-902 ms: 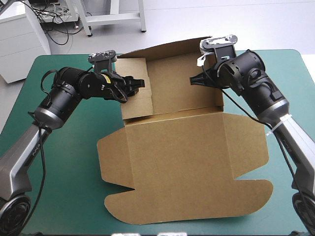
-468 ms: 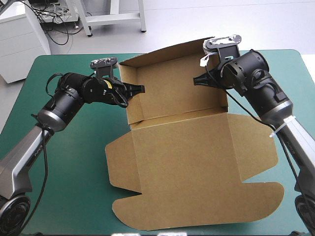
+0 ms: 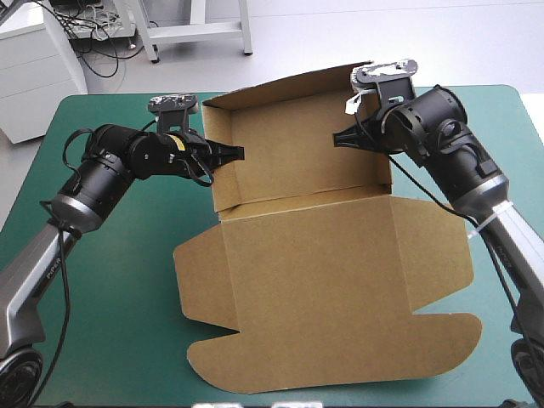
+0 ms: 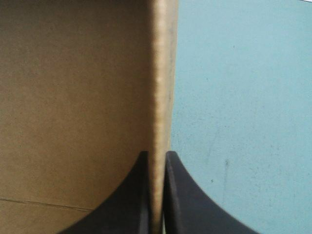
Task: Fold the box
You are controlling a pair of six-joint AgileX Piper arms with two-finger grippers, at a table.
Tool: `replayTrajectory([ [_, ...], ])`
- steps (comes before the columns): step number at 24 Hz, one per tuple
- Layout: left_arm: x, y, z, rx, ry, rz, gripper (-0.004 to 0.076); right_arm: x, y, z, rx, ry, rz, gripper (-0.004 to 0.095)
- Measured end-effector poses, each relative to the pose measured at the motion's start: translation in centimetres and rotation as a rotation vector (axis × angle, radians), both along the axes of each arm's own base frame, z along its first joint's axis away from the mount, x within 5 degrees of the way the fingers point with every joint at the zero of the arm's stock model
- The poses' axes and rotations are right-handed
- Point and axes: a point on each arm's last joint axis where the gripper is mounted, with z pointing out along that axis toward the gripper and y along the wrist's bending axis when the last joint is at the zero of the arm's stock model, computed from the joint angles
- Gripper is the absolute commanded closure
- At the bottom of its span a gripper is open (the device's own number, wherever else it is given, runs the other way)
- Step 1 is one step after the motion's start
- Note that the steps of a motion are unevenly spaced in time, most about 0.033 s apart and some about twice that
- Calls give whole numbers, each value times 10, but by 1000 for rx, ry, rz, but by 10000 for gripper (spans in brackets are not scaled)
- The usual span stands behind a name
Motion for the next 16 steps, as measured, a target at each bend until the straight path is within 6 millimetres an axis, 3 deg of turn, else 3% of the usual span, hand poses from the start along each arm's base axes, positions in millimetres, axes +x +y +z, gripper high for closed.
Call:
replayTrajectory([
  [5,-5,6,24,84,-23,-17,756,-8,-4,1,16,72,-2,916],
  [10,5,2,24,153,50,-27,756,4,-15,-10,103,174,28,916],
  [16,53,-21,6,212,125,-46,756,43,-37,-44,177,294,-2,916],
])
